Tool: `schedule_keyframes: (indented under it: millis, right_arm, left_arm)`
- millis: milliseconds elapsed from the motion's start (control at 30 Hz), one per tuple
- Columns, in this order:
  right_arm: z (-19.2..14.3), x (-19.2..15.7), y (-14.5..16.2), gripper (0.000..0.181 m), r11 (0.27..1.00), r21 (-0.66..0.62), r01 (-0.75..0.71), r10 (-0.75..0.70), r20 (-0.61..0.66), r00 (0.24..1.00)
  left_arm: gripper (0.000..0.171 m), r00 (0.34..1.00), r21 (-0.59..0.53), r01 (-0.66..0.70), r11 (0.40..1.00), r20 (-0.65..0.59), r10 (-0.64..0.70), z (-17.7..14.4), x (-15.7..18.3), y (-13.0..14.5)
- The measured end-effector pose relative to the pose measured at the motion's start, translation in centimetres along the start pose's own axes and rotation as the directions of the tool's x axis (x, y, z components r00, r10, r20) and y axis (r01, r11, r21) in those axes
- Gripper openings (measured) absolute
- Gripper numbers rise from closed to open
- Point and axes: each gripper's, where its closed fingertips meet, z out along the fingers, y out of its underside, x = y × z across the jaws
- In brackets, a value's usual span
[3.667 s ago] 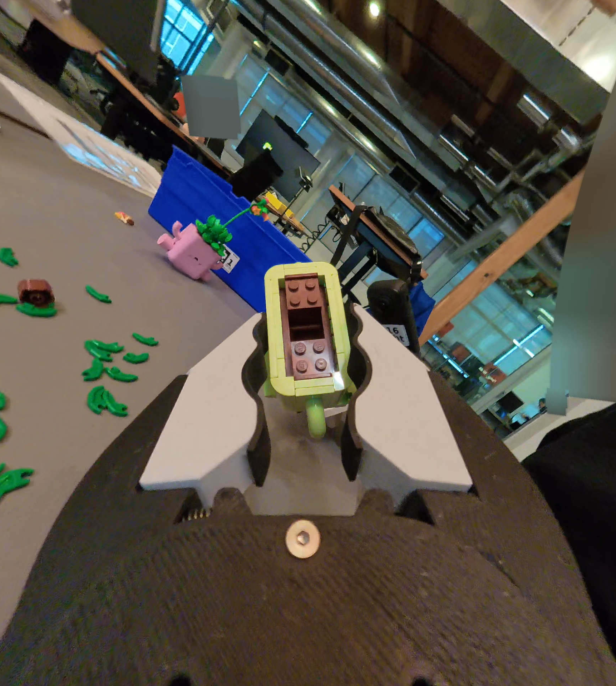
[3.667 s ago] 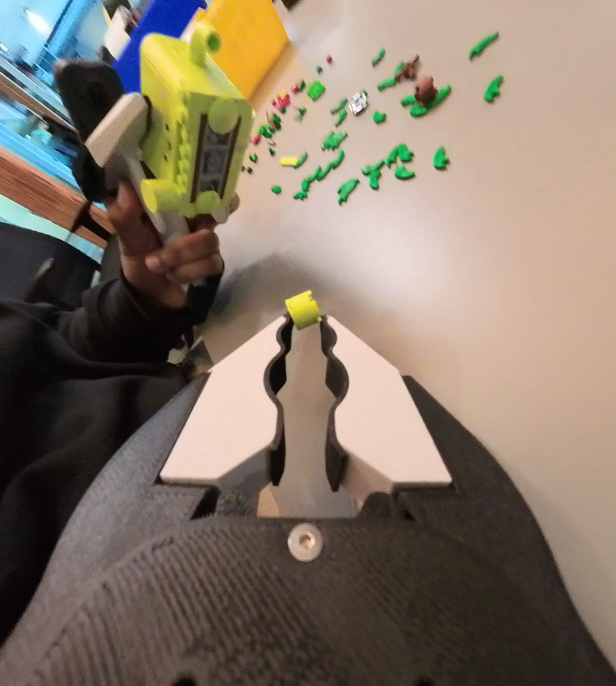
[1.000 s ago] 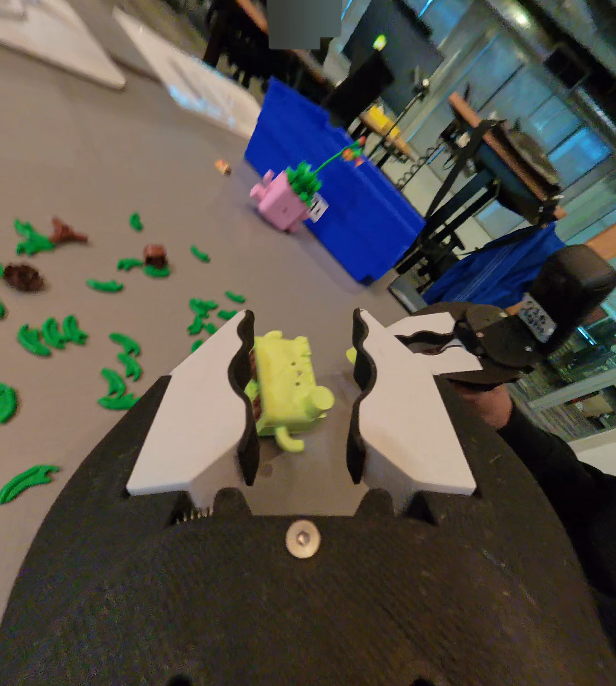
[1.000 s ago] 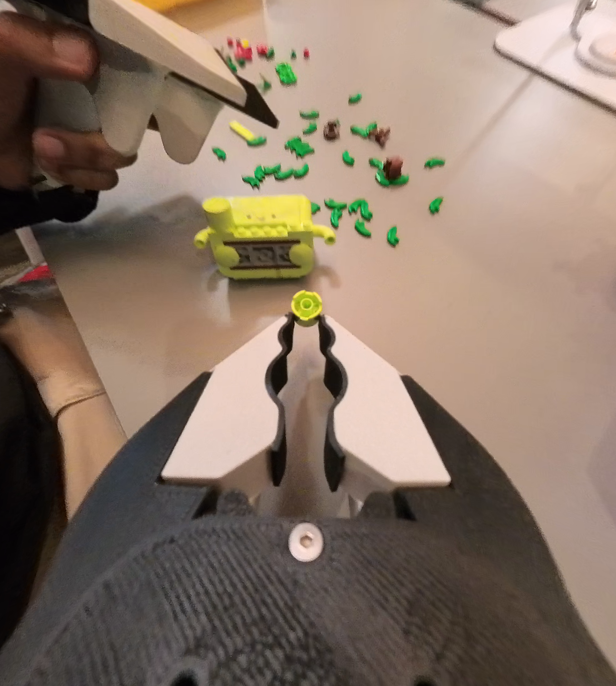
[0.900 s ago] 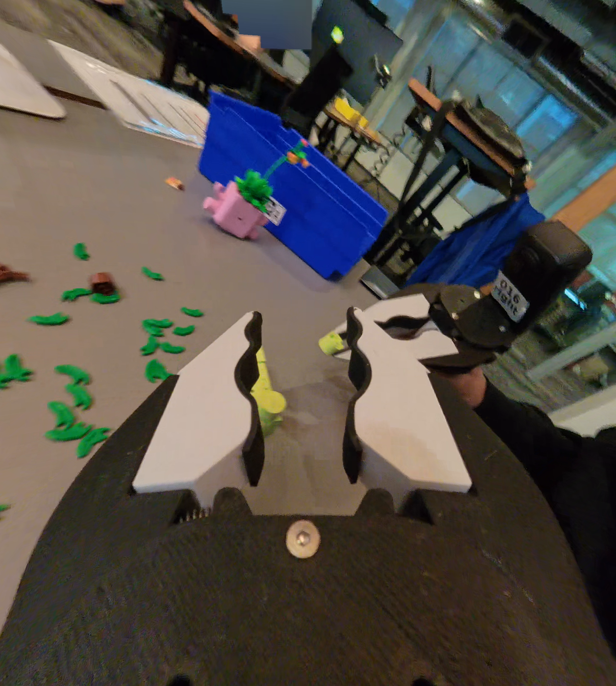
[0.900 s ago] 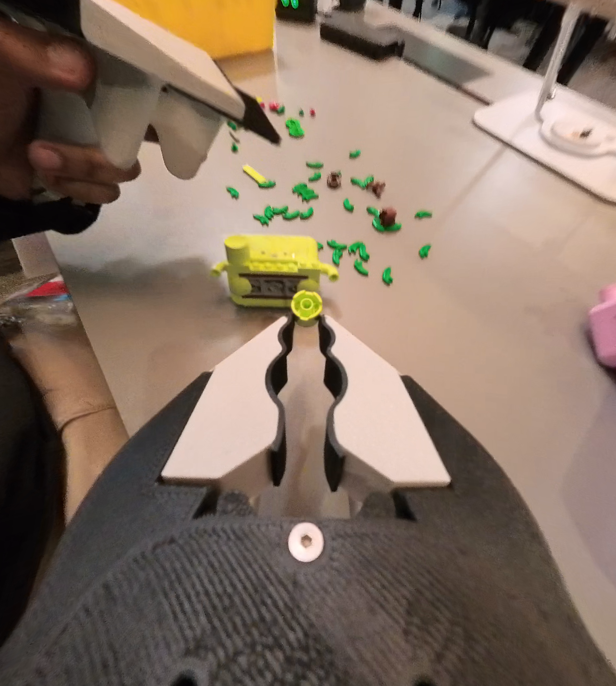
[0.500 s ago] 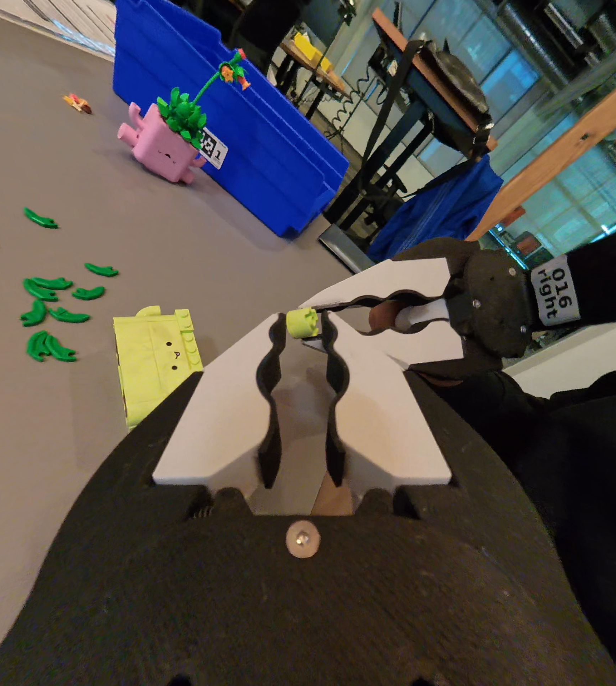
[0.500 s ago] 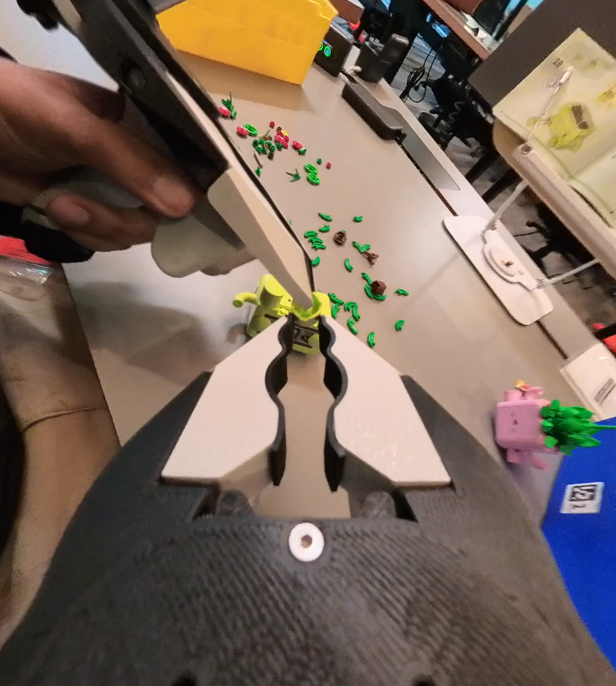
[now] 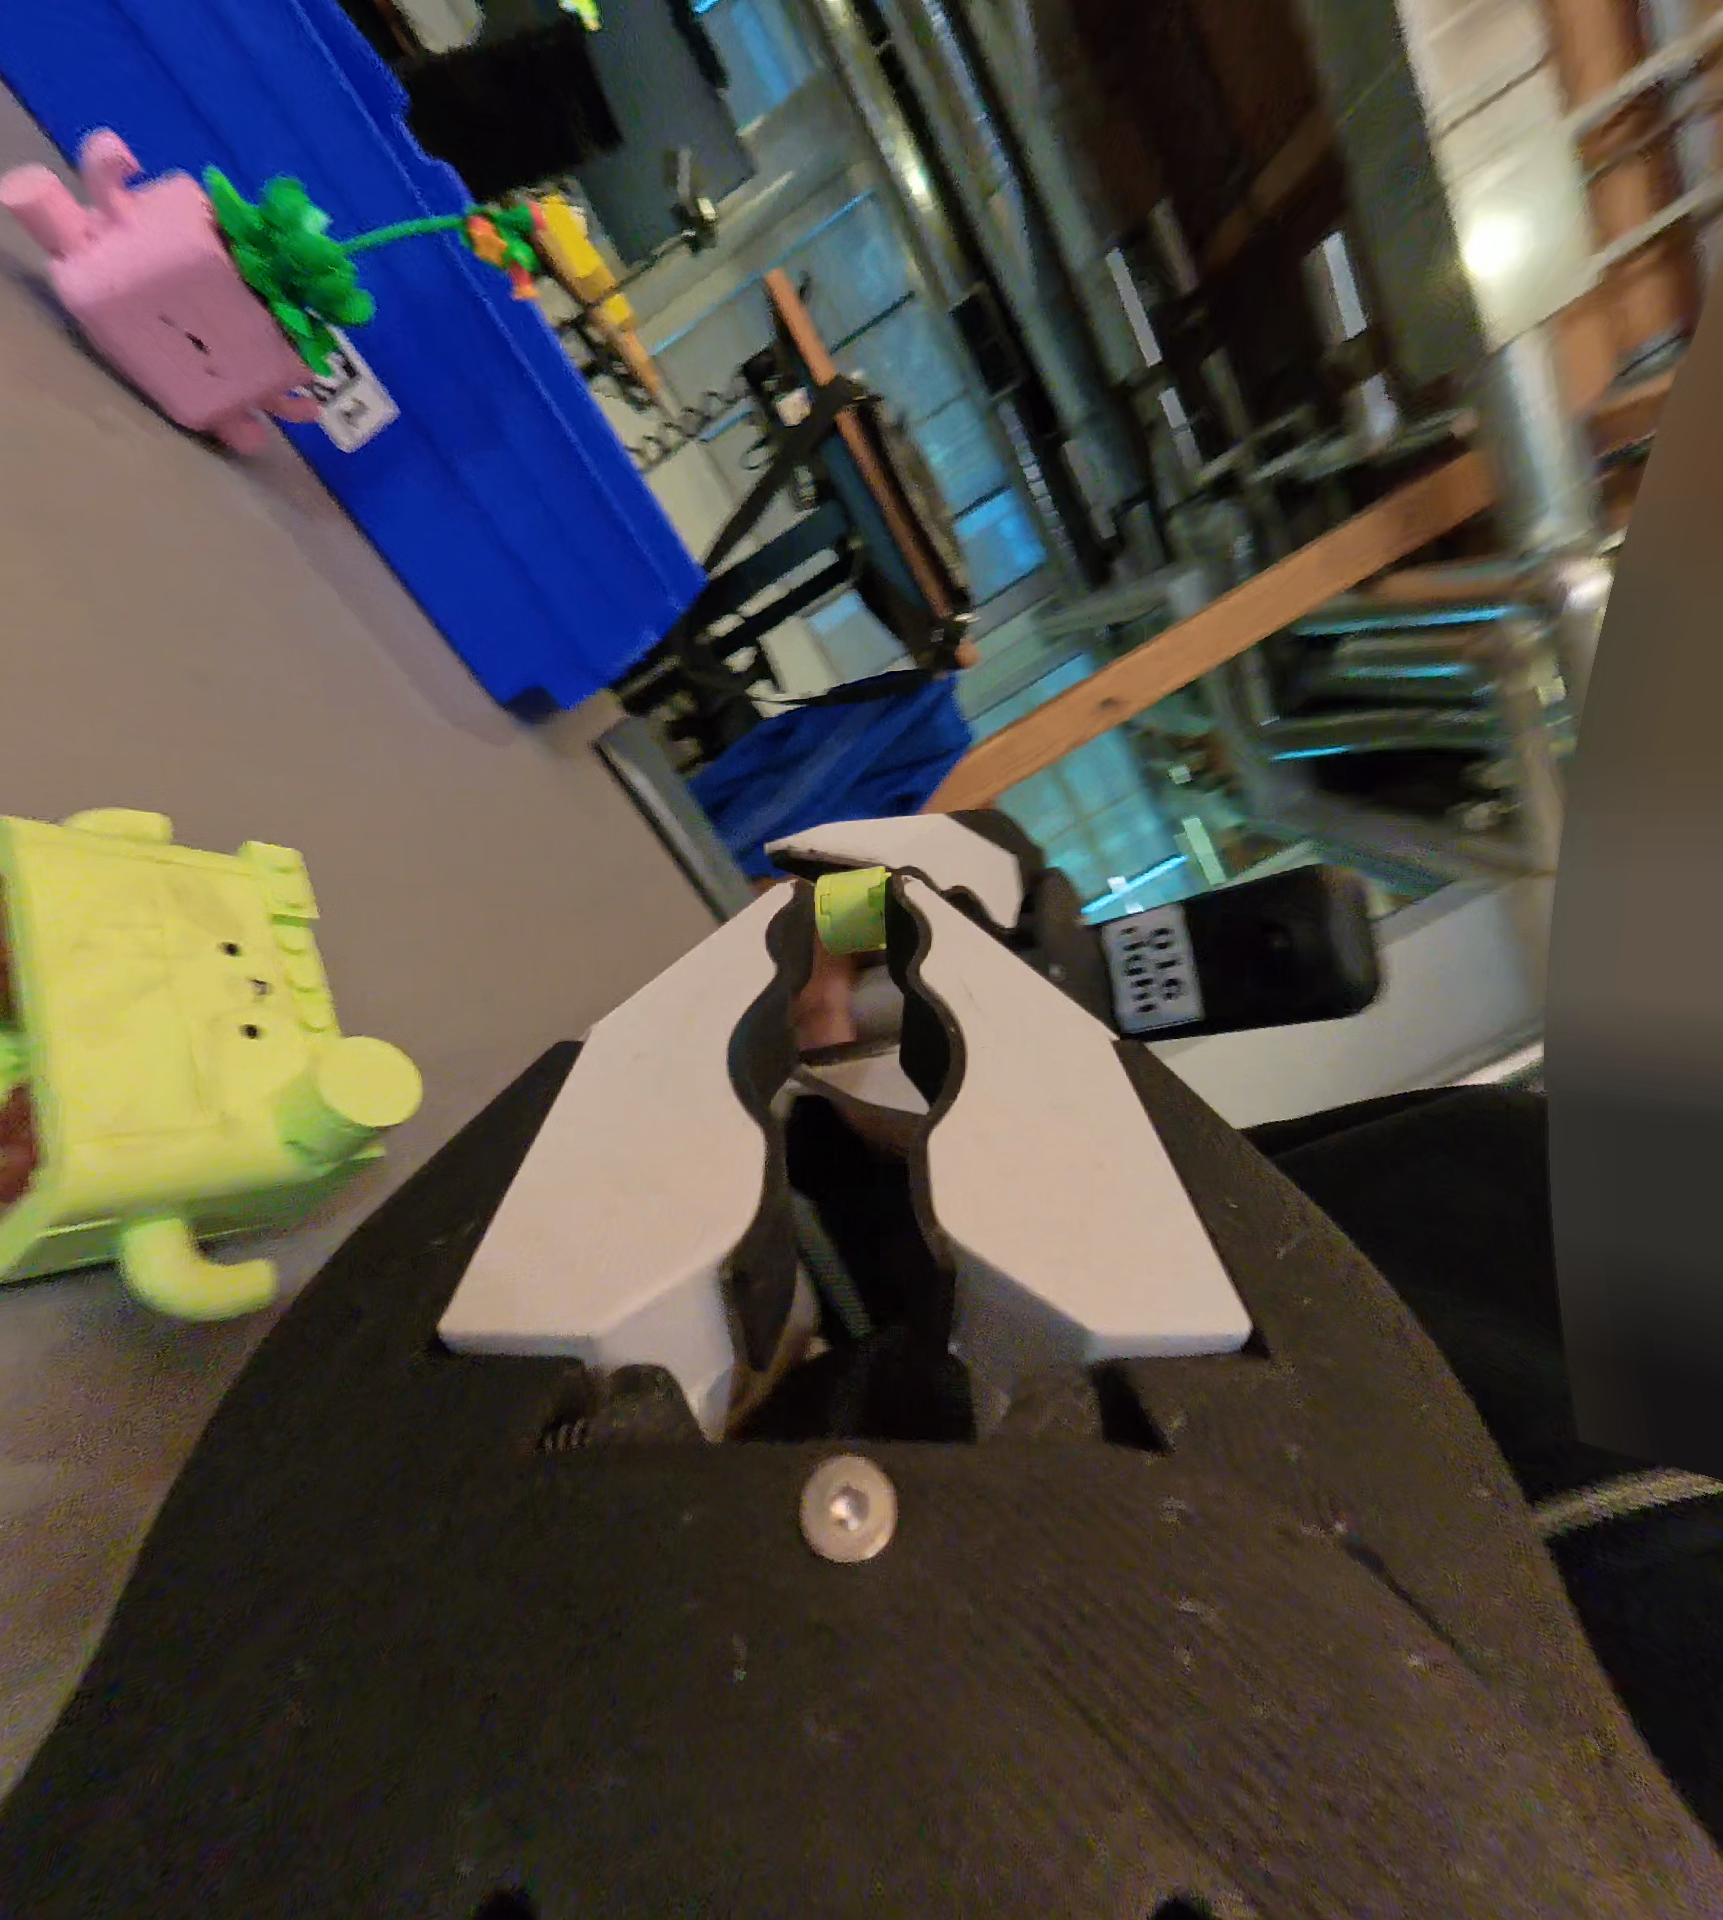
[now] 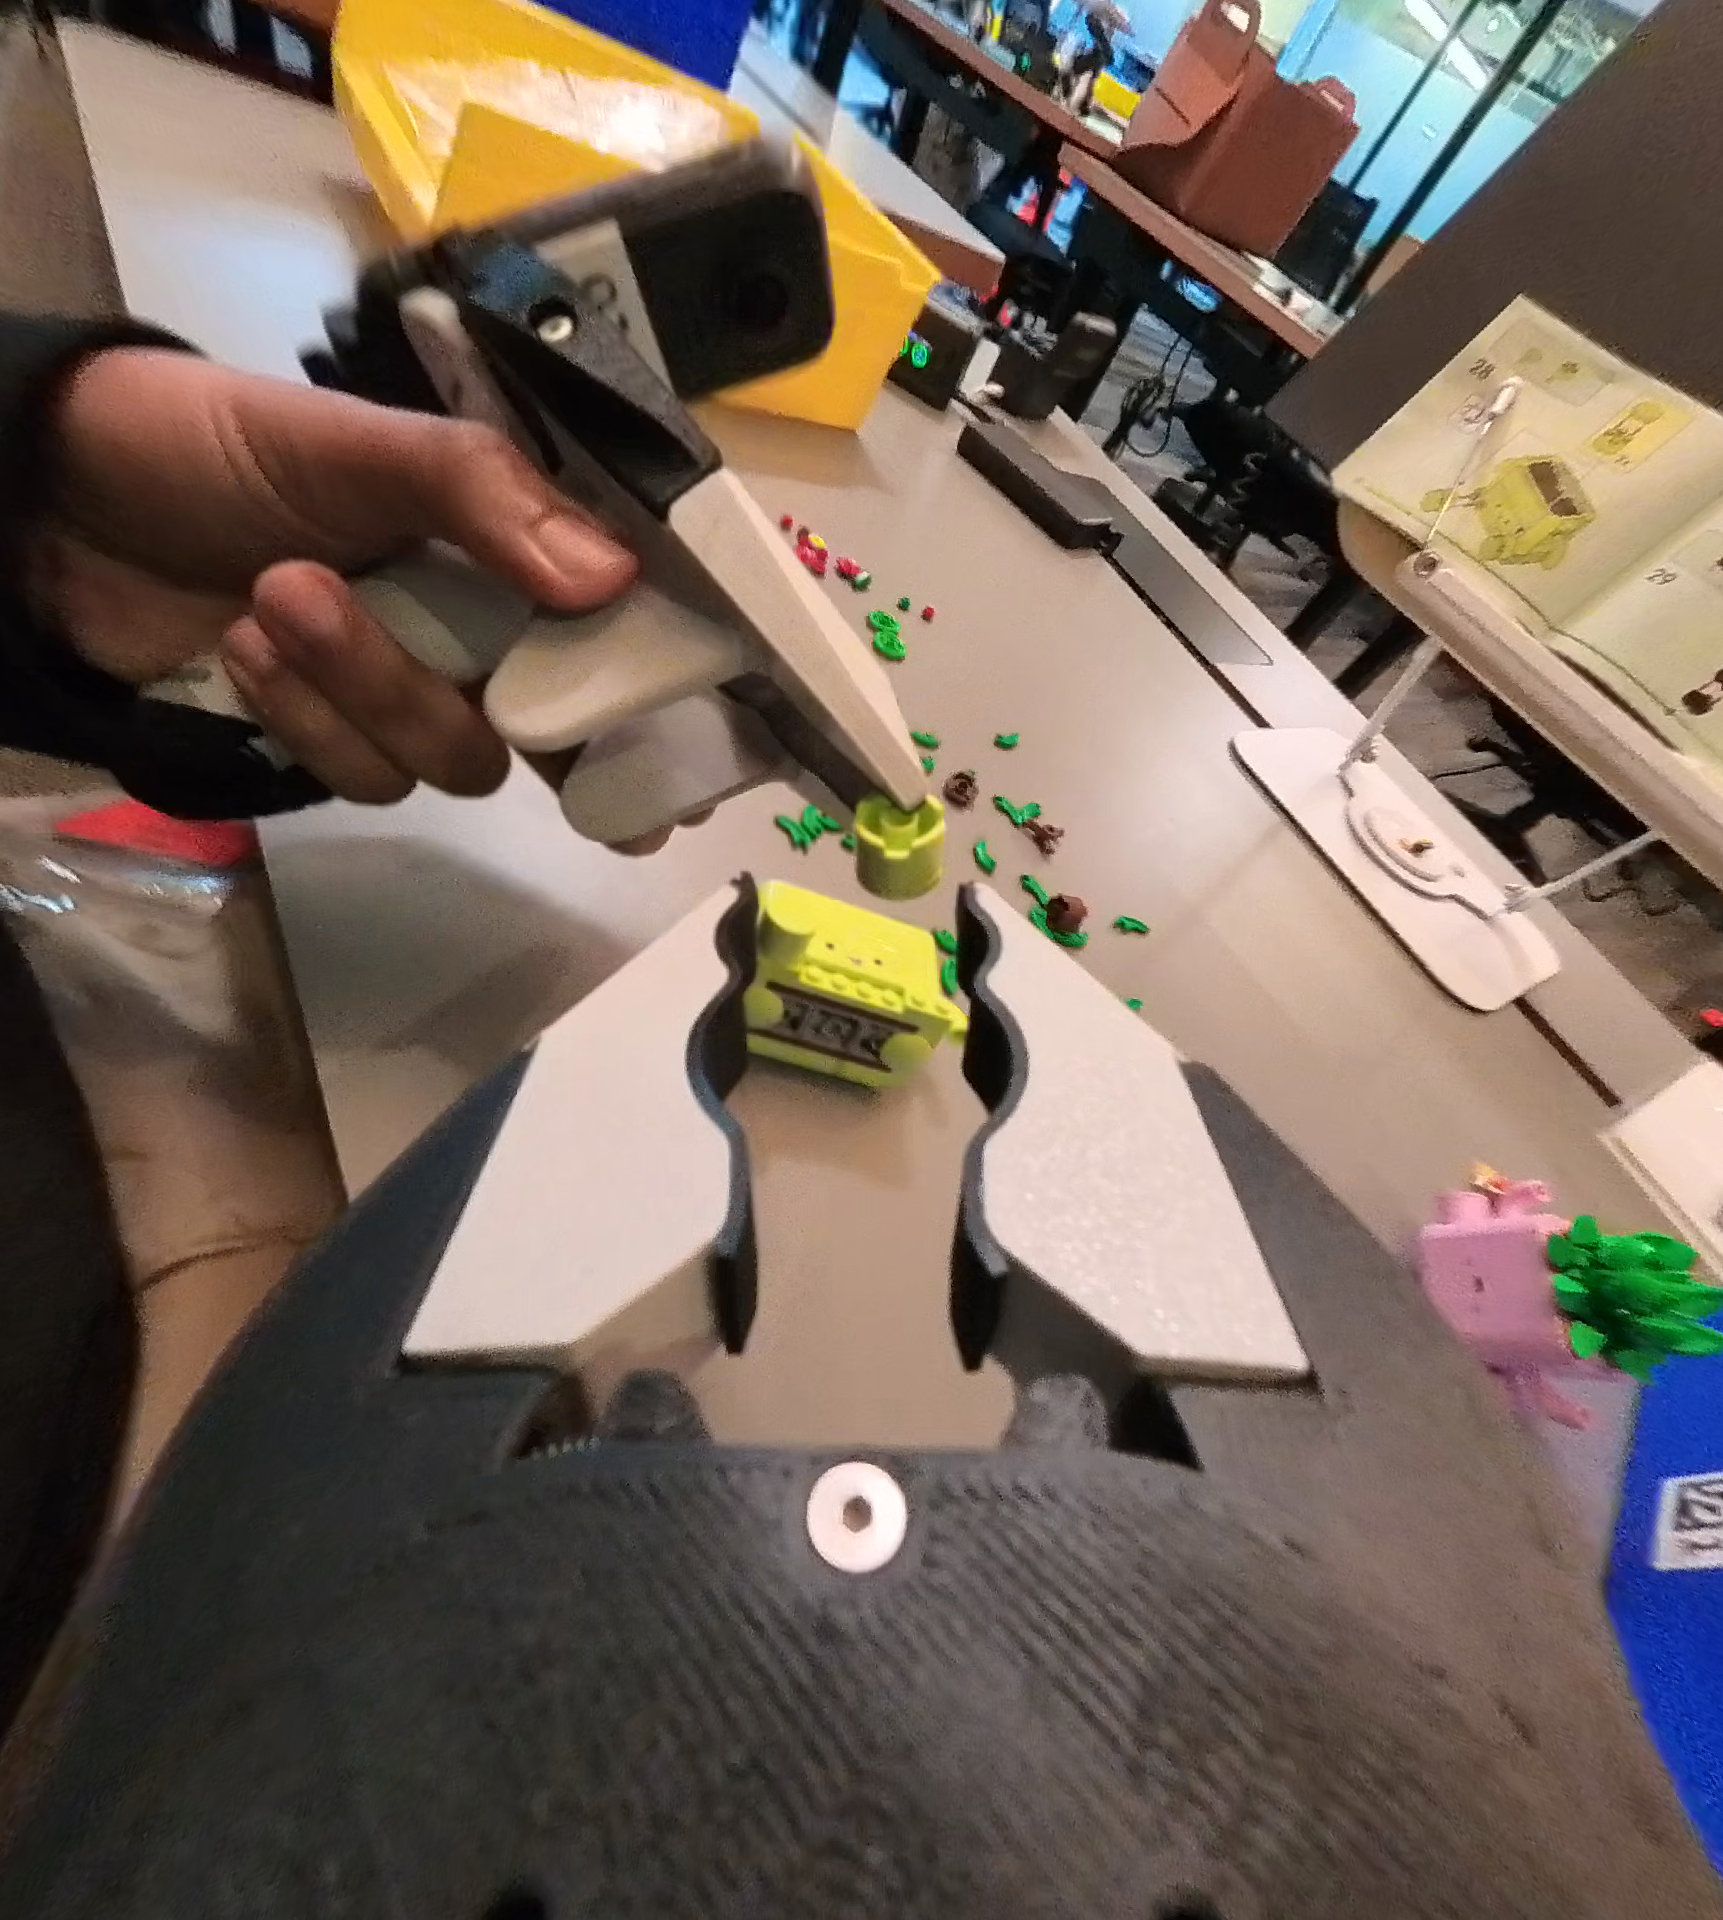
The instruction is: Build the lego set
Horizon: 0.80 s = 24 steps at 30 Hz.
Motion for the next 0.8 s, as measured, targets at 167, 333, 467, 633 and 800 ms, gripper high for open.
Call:
schedule_keyframes:
  millis: [167,333,467,633,800]
  right_arm:
    - [-1.2,0.3,-2.8,0.021,0.981,0.194,-0.02,0.02,0.0,1.0]
    - [-2.3,0.4,-4.3,0.014,0.968,0.25,-0.03,0.026,0.018,0.999]
    - [-2.0,1.0,-3.1,0.014,0.988,0.15,-0.041,0.04,0.009,0.999]
    - [-1.6,0.6,-1.3,0.014,1.0,-0.01,-0.008,0.008,0.033,0.999]
    - [-1.4,0.0,-1.3,0.014,0.995,-0.044,0.09,-0.089,0.021,0.996]
  left_arm:
    - [0.009,0.956,-0.024,0.205,0.978,-0.211,-0.206,0.3,2.6,0.1]
    - [0.01,0.926,-0.043,0.244,0.969,-0.286,-0.246,0.3,4.0,0.1]
    - [0.029,0.993,0.069,0.05,0.996,-0.109,-0.042,-0.4,2.5,-1.0]
    - [0.041,0.899,-0.1,-0.389,0.916,0.177,0.401,0.0,1.6,0.6]
    - [0.012,0.918,-0.104,-0.344,0.933,0.17,0.357,0.3,1.5,1.2]
